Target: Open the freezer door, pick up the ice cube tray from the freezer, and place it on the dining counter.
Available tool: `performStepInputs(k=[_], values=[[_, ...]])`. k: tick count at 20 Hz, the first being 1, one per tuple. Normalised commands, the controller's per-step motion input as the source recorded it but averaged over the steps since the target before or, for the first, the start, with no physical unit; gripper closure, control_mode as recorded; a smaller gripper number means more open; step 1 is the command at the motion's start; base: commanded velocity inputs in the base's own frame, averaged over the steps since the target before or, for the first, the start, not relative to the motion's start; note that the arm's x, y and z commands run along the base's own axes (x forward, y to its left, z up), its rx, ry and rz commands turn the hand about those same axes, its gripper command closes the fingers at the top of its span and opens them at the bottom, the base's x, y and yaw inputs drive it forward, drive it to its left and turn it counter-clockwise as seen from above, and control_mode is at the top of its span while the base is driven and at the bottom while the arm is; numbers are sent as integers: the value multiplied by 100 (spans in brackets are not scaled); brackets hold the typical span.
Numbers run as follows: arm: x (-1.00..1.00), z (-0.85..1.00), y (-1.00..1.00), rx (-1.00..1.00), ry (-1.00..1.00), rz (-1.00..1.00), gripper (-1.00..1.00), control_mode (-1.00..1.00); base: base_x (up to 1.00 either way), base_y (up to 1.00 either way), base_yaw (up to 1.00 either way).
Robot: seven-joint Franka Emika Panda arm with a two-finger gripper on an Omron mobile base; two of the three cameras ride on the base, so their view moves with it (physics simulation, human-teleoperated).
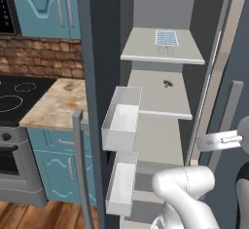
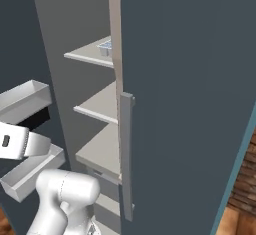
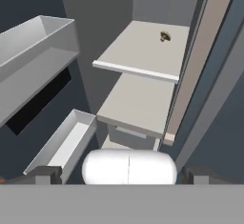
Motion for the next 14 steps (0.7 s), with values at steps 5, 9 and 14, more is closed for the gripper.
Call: performStepInputs(k=[5, 9, 14], values=[[0, 0, 0, 0, 0, 0, -100, 100, 68, 0, -5], [0, 0, 0, 0, 0, 0, -100, 100, 73, 20, -18], [0, 0, 0, 0, 0, 0, -100, 100, 63, 27, -20]])
